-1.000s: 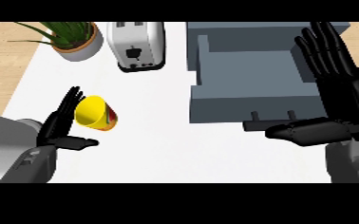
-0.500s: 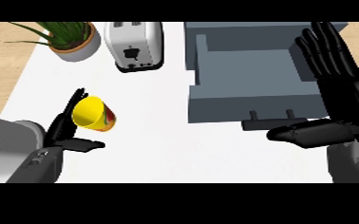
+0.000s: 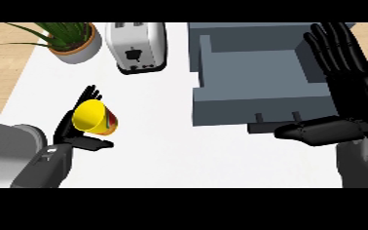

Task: Pick up the cup, place it into the drawer and close the drawer

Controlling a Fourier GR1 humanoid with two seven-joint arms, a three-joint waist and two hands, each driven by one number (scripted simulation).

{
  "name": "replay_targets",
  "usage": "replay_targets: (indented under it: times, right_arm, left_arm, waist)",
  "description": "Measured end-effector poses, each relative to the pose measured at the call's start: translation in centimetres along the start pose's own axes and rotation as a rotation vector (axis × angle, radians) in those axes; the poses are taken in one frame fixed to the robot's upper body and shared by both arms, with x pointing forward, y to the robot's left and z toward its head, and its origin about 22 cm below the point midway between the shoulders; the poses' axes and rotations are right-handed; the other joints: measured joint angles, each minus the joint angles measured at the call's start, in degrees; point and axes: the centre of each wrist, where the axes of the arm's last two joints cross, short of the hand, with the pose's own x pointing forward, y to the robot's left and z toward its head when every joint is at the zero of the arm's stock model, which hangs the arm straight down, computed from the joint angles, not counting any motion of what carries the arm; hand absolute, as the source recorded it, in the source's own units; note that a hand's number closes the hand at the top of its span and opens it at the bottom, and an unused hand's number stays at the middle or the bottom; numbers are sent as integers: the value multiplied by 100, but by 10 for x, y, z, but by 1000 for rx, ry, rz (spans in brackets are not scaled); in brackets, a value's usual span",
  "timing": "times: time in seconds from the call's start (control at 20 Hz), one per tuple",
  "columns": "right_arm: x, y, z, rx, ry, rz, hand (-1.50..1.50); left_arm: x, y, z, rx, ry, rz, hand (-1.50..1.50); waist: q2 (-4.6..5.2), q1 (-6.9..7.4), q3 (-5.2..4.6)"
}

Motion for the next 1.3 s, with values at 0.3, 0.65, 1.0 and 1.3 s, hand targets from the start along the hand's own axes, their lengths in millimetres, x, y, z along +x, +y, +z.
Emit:
replay_targets:
  times: [0.3,0.65,1.0,1.3]
  right_arm:
    - [5,-1,-1,3,3,8,-150]
    - [-2,-7,2,-3,15,10,-150]
    - [-2,-15,6,-12,16,13,-150]
    - [-5,-16,13,-26,33,25,-150]
  left_arm:
    - [-2,-15,-8,-25,-70,18,150]
    - [4,-20,-19,73,-212,-68,150]
    - [-5,-46,-24,277,-316,-12,150]
    - [13,-68,-55,210,-397,23,150]
  waist:
    - [-2,-14,-5]
    - [-1,19,2]
    - [-46,101,15]
    - [-89,171,29]
